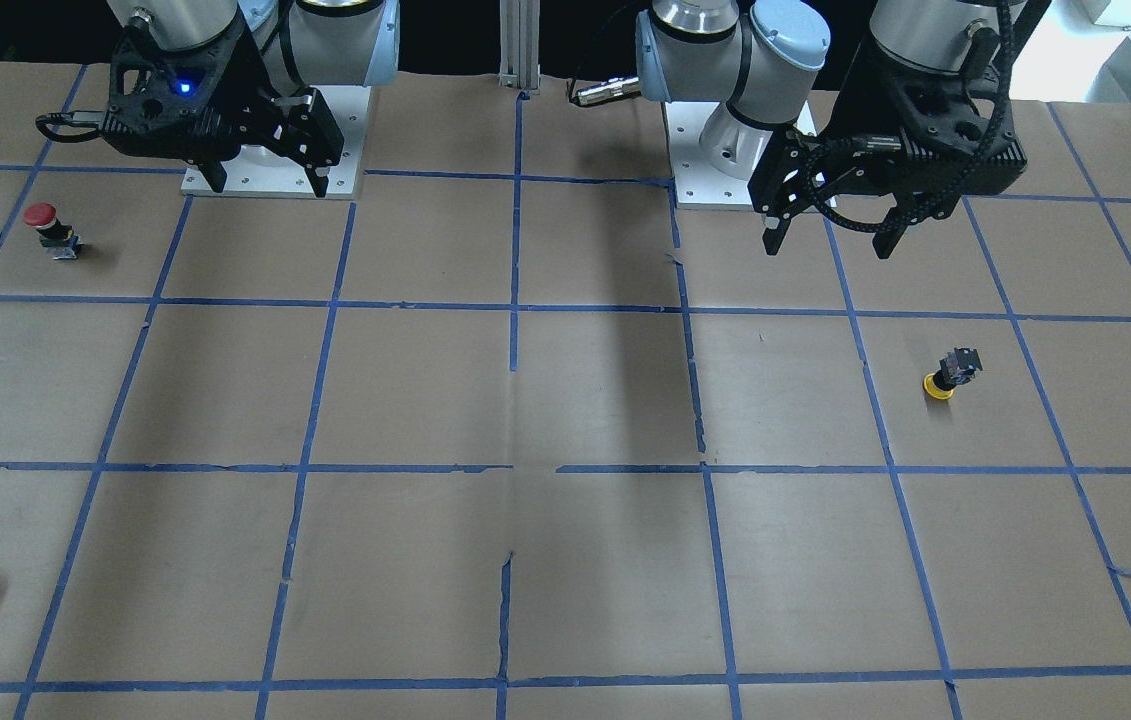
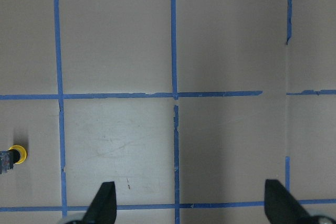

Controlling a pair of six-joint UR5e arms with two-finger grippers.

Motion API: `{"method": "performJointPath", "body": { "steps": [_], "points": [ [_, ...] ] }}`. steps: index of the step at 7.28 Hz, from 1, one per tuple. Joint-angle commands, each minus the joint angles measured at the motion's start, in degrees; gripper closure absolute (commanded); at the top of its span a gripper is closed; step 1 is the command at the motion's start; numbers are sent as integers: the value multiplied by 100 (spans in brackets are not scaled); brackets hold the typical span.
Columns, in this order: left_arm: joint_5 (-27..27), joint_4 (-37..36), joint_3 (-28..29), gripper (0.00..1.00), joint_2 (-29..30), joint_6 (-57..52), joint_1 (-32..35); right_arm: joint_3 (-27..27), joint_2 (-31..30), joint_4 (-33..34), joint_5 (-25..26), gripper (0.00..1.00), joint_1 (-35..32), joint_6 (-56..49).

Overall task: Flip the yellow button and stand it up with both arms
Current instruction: 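Move the left gripper down toward the yellow-capped button lying on the table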

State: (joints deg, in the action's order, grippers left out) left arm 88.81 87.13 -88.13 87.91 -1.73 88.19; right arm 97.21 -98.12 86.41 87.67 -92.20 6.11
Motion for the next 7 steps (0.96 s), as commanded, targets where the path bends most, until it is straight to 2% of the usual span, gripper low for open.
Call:
{"method": "performJointPath", "body": {
  "steps": [1, 2, 3, 5, 7],
  "points": [
    [-13, 49, -37, 1, 24, -90, 14, 0, 3, 16, -4, 0, 0, 5],
    [-4, 68, -72, 1, 16, -143, 14, 0, 3, 16, -4, 0, 0, 5],
    [22, 172, -142, 1, -28, -709, -91, 0, 3, 16, -4, 0, 0, 5],
    [189, 174, -606, 1, -81, -2341, -1184, 0, 12, 16, -4, 0, 0, 5],
    [171, -359, -1098, 2, 6, -3934, -2249, 0, 21, 25, -4, 0, 0, 5]
  ]
}}
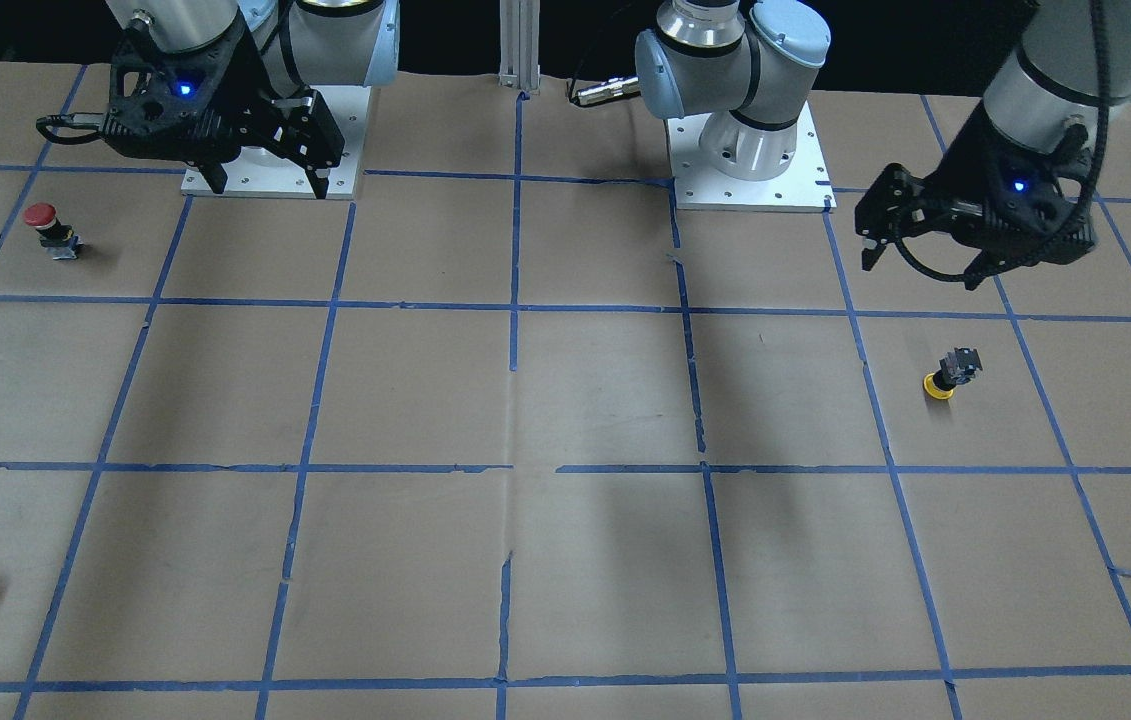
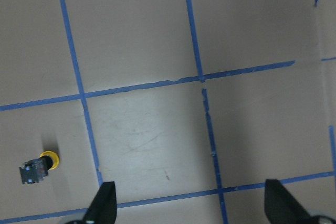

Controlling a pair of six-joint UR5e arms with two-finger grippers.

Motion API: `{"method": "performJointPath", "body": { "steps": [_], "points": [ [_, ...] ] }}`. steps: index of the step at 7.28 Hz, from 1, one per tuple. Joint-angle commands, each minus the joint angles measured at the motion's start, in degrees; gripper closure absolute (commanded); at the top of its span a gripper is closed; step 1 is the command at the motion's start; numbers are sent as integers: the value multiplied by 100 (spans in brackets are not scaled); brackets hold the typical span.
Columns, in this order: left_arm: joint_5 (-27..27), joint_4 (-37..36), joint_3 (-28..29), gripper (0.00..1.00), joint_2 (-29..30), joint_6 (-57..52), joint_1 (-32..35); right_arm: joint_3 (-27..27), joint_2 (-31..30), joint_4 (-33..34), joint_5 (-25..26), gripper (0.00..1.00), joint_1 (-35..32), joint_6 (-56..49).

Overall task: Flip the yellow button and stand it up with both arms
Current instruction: 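Move the left gripper down toward the yellow-capped button lying on the table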

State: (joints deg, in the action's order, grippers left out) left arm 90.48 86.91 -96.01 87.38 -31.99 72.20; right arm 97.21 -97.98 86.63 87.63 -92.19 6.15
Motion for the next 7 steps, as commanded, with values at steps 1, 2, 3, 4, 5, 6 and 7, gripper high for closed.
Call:
{"method": "performJointPath", "body": {
  "steps": [1, 2, 3, 4, 5, 6, 7],
  "points": [
    [14, -872, -669, 2, 146, -1506, -1098, 0, 7, 11, -9, 0, 0, 0],
    [-12, -1678, -1082, 2, 304, -1773, -1529, 0, -1, 3, 0, 0, 0, 9],
    [5, -2608, -1364, 2, 514, -2002, -1733, 0, -1, 11, 0, 0, 0, 9],
    [40, -2713, -1463, 1, 734, -2074, -1935, 9, -1, -6, 0, 0, 0, 9],
    [40, -2584, -1551, 1, 875, -2039, -2111, 9, -10, -50, 9, 0, 0, 0],
    [23, -2574, -1752, 1, 929, -1961, -2157, 35, -10, -24, 0, 0, 0, 0],
    [22, -2600, -2015, 1, 930, -1621, -2157, 44, -10, -15, 0, 0, 0, 0]
  ]
}}
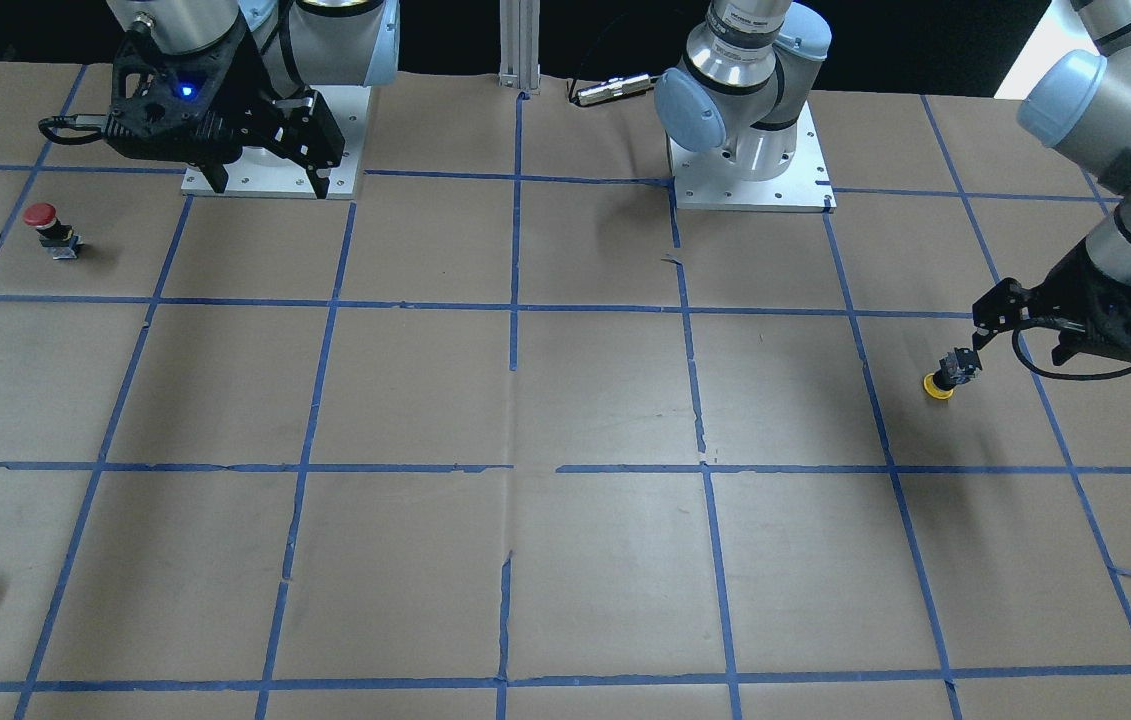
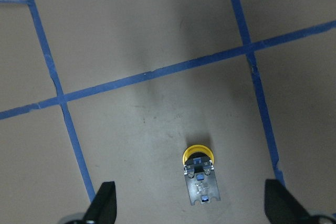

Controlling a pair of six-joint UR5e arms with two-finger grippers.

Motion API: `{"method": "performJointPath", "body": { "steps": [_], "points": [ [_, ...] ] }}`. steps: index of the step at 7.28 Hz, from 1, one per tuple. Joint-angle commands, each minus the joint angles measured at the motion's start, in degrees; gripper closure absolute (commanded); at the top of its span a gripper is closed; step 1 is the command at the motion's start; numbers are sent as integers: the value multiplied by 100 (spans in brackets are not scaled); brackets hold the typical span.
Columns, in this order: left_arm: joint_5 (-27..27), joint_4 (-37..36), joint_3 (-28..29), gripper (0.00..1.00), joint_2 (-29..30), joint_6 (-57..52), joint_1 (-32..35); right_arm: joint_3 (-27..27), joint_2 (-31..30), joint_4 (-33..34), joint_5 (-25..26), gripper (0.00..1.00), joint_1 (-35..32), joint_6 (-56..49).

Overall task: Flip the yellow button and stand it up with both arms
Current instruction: 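Move the left gripper down toward the yellow-capped button lying on the table, then close the left gripper on the yellow button's base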

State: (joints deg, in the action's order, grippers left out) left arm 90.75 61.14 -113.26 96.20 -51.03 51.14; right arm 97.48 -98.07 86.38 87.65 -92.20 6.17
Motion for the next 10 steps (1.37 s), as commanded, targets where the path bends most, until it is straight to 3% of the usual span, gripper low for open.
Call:
{"method": "performJointPath", "body": {
  "steps": [1, 6, 7, 8, 10],
  "points": [
    [4, -23, -441, 1, 39, 748, -60, 34, -2, -24, 6, 0, 0, 7],
    [382, -559, -601, 6, 487, 1227, -113, 333, -186, 37, 6, 0, 0, 7],
    [382, -559, -600, 18, 505, 1192, -113, 368, -204, 28, 15, 0, 0, 7],
    [374, -559, -548, 39, 514, 1166, -113, 377, -239, 37, -2, 0, 0, -1],
    [339, -577, -530, 70, 470, 1139, -122, 377, -257, 37, 6, 0, 0, -1]
  ]
}}
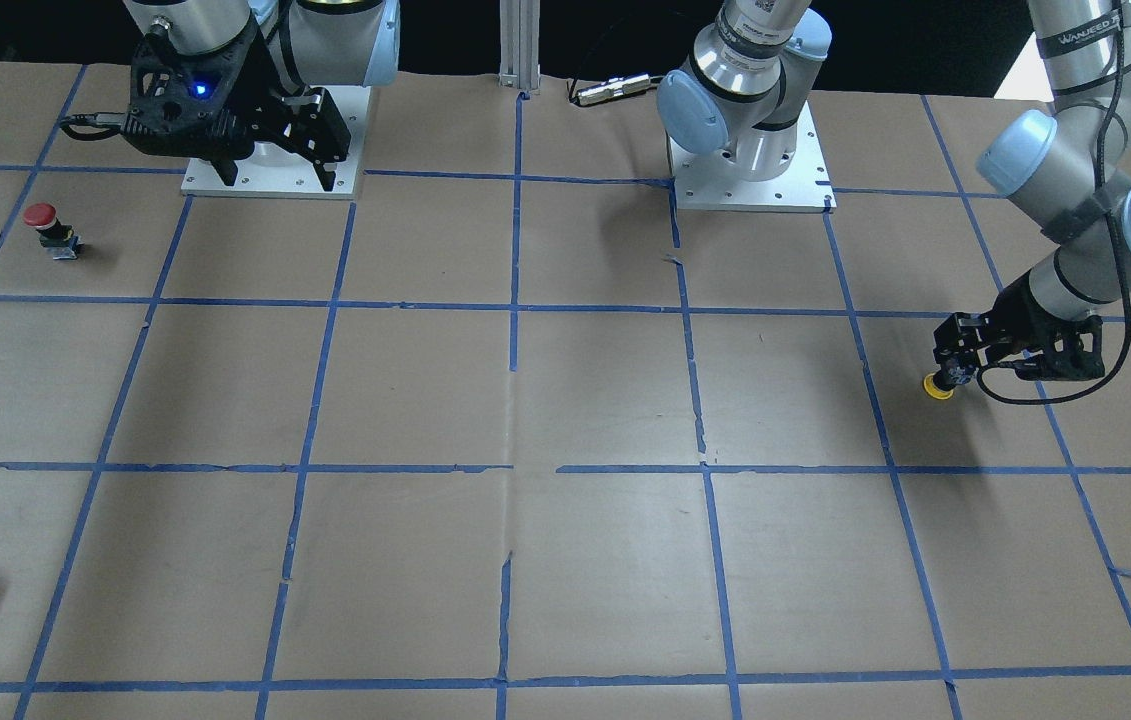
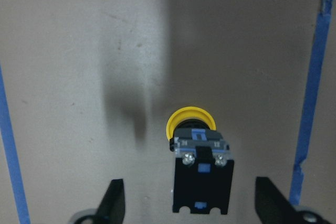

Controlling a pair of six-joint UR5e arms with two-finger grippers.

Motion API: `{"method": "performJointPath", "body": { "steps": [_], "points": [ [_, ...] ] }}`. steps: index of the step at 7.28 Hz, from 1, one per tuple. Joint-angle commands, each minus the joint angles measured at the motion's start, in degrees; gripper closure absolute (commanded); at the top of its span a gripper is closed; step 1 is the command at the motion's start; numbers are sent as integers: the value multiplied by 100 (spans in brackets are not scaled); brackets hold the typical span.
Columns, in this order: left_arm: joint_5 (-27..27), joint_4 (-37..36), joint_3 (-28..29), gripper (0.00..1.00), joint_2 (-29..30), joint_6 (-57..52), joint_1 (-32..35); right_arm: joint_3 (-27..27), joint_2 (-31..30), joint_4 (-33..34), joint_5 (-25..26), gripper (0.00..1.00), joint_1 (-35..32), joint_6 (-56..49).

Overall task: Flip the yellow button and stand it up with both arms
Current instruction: 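Close the left gripper on the yellow button's base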

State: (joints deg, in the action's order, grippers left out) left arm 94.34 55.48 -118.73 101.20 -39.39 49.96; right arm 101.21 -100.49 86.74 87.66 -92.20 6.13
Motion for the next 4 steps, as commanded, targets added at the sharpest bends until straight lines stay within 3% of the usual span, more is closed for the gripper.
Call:
{"method": "performJointPath", "body": {
  "steps": [1, 3, 4],
  "points": [
    [-55, -10, 16, 77, -91, -16, 5, -5, -6, 9, 5, 0, 0, 2],
    [-537, 155, 418, 82, -135, 28, 31, 4, 38, 1, -21, 0, 0, -41],
    [-748, 940, 699, 82, -344, 37, 66, 4, 64, -8, -21, 0, 0, -59]
  ]
}}
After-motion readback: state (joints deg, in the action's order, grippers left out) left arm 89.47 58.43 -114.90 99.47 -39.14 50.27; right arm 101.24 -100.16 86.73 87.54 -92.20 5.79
